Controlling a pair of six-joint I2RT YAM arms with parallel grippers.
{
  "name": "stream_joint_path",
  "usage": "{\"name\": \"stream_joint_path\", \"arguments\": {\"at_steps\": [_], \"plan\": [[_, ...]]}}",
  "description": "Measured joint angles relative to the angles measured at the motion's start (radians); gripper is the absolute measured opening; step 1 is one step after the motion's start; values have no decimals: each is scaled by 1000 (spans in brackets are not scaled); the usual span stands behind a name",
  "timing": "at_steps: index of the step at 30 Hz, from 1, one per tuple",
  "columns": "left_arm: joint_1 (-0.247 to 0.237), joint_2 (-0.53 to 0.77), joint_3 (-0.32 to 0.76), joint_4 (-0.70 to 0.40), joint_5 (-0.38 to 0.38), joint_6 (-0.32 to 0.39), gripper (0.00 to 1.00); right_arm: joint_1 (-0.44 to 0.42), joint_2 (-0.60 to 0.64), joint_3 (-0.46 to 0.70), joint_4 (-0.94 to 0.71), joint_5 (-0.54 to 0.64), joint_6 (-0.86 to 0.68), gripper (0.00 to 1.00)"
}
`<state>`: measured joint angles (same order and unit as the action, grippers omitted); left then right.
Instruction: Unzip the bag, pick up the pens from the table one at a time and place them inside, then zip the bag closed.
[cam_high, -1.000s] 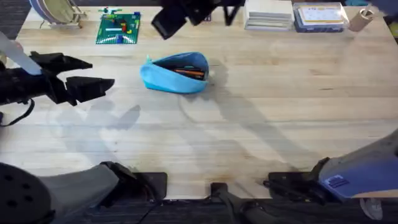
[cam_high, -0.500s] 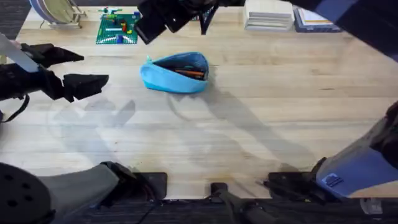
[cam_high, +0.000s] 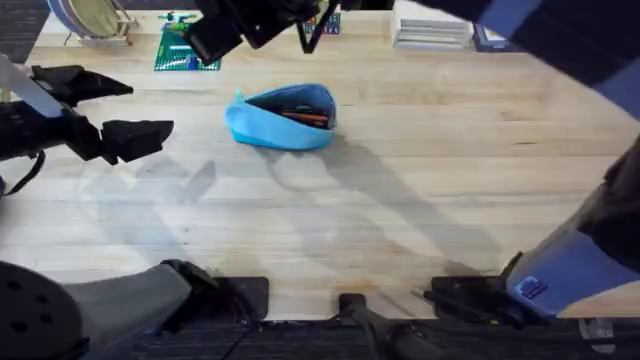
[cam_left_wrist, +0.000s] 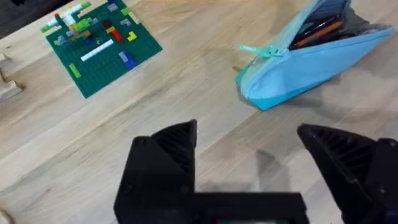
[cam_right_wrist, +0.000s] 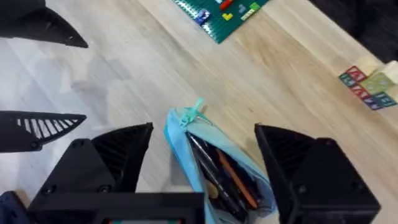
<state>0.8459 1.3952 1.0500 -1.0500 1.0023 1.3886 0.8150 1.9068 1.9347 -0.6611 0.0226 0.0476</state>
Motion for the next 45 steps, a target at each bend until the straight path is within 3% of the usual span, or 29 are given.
{"name": "stream_joint_path", "arguments": {"at_steps": [18,34,45], "plan": [[0,0,0,0,0,18,993,0,24,0,8,-65,9,996],[0,0,0,0,0,18,993,0,70,2,84,-18,178,996],[0,0,0,0,0,20,993,0,111,2,79,15,215,996]]}}
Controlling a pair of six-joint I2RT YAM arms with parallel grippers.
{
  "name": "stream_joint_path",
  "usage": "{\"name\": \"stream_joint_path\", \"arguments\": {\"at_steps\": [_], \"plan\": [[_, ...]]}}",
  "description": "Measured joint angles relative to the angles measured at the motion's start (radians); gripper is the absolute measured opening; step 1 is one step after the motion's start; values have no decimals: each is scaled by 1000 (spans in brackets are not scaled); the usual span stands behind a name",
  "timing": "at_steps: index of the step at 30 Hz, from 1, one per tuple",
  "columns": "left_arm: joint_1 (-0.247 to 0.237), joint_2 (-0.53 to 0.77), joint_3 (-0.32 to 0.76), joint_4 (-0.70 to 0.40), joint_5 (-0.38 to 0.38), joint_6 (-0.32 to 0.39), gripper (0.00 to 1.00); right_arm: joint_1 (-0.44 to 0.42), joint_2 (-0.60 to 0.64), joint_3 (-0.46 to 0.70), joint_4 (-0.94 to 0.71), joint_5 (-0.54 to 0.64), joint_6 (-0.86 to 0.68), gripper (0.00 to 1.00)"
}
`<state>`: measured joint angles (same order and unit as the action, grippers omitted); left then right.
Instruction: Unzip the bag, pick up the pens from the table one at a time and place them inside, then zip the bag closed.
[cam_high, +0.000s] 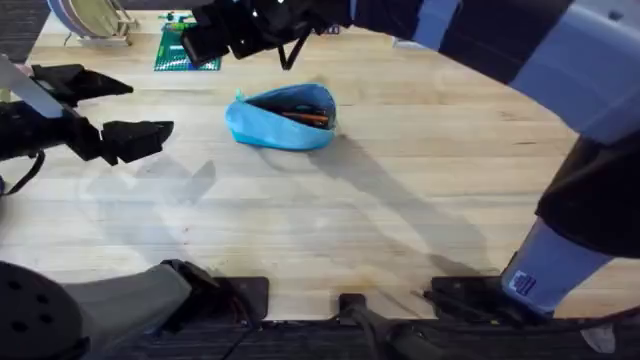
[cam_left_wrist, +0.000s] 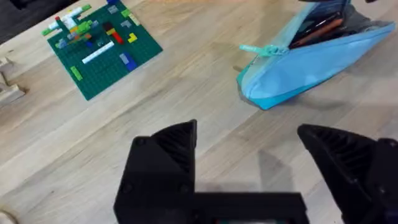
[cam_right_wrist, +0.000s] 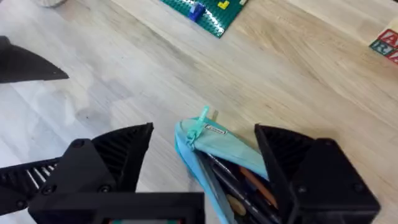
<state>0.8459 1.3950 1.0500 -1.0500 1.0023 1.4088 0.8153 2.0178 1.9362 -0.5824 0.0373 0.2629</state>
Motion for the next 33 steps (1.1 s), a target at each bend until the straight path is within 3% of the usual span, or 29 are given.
{"name": "stream_joint_path", "arguments": {"at_steps": [33], "plan": [[0,0,0,3,0,10,993,12,64,0,-2,5,29,996]]}}
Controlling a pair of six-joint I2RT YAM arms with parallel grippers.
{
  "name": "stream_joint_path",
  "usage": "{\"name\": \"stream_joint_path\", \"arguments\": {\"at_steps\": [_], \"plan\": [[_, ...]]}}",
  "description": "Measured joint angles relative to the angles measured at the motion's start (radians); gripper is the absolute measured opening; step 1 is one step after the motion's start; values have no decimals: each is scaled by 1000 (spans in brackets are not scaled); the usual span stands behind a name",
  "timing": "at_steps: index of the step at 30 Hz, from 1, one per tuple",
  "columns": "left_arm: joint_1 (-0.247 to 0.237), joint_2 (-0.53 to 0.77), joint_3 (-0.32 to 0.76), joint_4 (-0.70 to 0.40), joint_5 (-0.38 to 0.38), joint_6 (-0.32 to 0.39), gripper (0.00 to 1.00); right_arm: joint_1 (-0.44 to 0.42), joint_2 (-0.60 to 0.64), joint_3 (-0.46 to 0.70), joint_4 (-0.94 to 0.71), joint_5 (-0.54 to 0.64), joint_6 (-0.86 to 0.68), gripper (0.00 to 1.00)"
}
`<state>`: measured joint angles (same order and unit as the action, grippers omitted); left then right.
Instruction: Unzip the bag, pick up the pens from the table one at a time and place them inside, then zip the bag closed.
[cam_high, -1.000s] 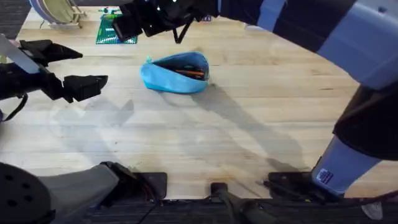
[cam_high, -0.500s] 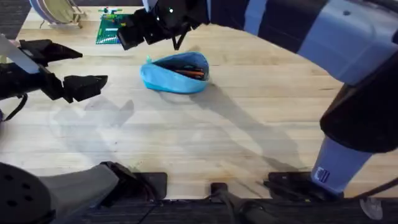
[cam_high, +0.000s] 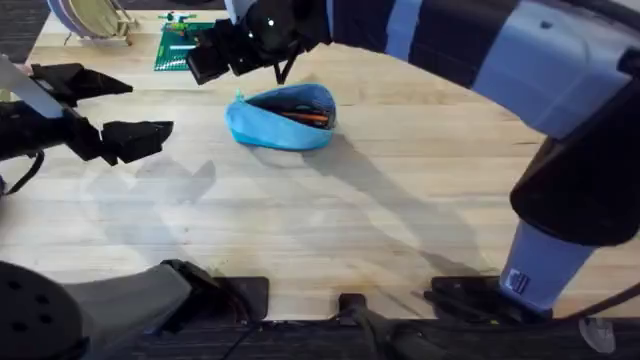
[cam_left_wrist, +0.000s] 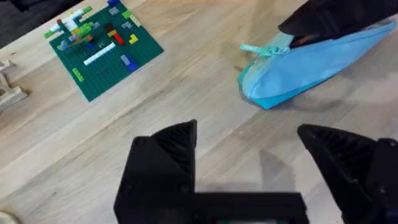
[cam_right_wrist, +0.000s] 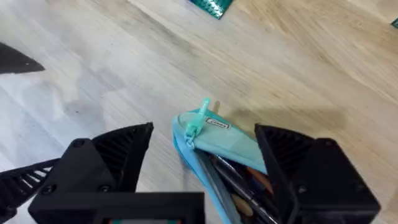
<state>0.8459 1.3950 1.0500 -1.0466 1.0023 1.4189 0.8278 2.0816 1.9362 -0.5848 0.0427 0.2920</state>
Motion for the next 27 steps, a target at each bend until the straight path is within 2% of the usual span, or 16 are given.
{"name": "stream_joint_path", "arguments": {"at_steps": [11,27], "plan": [[0,0,0,0,0,0,993,41,2,0,7,91,16,995],[0,0,0,-1,0,0,993,41,79,1,15,96,16,996]]}}
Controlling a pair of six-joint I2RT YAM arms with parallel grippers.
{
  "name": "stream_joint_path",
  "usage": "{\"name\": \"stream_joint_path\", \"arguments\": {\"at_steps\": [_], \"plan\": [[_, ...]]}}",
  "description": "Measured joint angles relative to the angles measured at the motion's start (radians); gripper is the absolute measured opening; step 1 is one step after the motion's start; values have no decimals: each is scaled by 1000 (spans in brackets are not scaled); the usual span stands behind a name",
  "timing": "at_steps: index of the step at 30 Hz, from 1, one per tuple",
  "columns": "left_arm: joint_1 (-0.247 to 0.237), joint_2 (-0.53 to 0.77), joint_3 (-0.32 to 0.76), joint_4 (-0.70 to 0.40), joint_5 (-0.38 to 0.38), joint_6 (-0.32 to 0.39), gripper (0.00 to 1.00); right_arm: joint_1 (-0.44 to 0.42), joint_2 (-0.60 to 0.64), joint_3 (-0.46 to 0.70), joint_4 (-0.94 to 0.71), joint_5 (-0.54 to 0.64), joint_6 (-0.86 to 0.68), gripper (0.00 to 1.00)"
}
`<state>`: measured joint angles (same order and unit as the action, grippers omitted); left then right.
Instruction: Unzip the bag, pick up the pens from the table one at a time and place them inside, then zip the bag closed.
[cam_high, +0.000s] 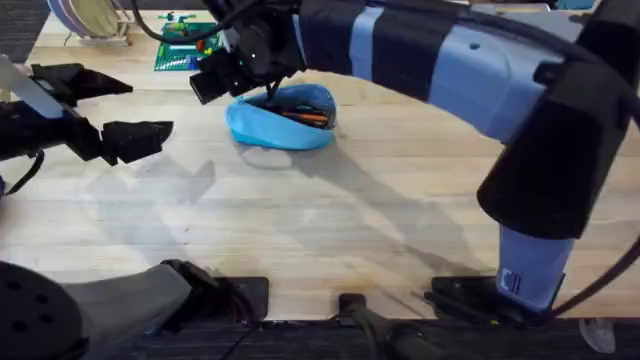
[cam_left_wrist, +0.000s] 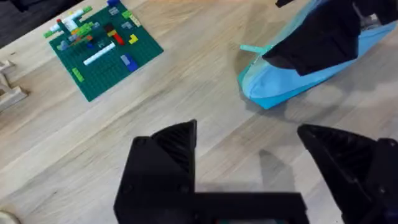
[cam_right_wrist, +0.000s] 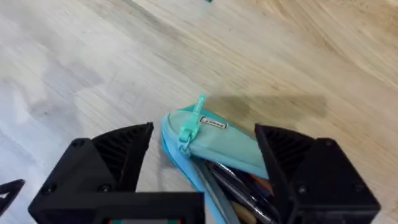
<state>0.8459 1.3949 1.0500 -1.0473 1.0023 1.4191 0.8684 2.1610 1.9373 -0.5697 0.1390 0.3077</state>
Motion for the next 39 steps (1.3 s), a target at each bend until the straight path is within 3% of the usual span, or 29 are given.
{"name": "stream_joint_path", "arguments": {"at_steps": [18,39], "plan": [[0,0,0,-4,0,1,993,0,23,0,21,0,7,988],[0,0,0,-4,0,3,993,0,62,0,13,0,37,820]]}}
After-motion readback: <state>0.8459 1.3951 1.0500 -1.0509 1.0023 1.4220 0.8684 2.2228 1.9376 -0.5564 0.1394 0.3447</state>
